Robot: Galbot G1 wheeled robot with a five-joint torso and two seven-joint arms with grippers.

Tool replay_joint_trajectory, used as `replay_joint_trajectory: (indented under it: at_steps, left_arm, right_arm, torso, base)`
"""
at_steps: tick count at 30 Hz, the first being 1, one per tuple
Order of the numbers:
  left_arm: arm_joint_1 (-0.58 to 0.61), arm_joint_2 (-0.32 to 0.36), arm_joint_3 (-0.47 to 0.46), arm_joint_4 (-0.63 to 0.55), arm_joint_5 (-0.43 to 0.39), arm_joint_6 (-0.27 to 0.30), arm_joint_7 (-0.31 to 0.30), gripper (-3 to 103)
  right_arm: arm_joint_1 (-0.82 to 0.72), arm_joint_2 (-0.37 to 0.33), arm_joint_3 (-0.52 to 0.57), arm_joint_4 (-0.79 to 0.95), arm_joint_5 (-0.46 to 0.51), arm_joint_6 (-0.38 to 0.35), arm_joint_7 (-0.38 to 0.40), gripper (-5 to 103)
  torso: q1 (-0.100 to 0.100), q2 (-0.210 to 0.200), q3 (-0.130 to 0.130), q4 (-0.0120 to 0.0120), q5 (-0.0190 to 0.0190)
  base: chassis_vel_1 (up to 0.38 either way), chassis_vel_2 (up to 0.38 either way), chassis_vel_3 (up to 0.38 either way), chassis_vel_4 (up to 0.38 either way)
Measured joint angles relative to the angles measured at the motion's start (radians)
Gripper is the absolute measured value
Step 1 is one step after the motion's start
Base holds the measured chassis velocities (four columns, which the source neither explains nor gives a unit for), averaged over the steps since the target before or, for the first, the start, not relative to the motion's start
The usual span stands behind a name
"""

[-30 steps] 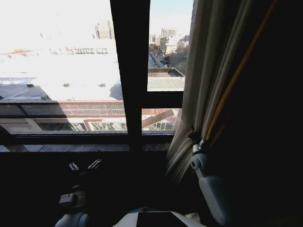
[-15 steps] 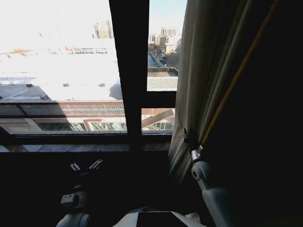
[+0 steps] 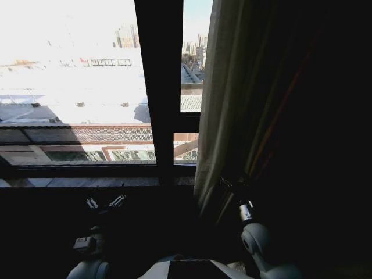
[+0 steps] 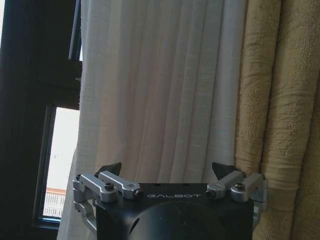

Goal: Open the curtains by pulling them apart, changing their state from closed to fully open.

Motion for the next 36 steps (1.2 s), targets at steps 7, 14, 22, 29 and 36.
replay_joint_trajectory:
  at_steps: [7,14,22,29,36]
  left_arm:
    - [0.004,0.008,-0.003,-0.008,-0.003,0.000,0.000,100]
    - [0.012,0.008,-0.002,-0.014,-0.003,0.000,0.001,100]
    - [0.015,0.004,-0.003,-0.014,-0.002,-0.001,0.001,100]
    - [0.021,-0.006,0.000,-0.019,0.002,-0.005,0.001,100]
    - [0.032,-0.013,-0.001,-0.024,0.010,-0.014,0.001,100]
  right_arm:
    - [-0.022,0.023,-0.020,0.018,-0.026,0.006,0.001,100]
    - [-0.035,0.020,-0.017,0.031,-0.032,0.013,0.006,100]
    - [-0.030,0.020,-0.022,0.034,-0.034,0.012,0.005,100]
    - [-0.032,0.020,-0.031,0.032,-0.058,0.011,0.001,100]
    - [-0.029,0.019,-0.042,0.028,-0.062,0.011,0.001,100]
  torso:
    - [0.000,0.000,0.000,0.0001,0.0003]
    - [0.000,0.000,0.000,0.0000,0.0001]
    - [0.000,0.000,0.000,0.0000,0.0001]
    - [0.000,0.000,0.000,0.0000,0.0004]
    - [0.000,0.000,0.000,0.0000,0.0003]
  base:
    - [0.006,0.011,-0.006,-0.003]
    - [0.112,0.112,-0.127,-0.119]
    - [0.232,0.217,-0.232,-0.216]
    - [0.326,0.329,-0.336,-0.328]
    - [0.348,0.376,-0.357,-0.369]
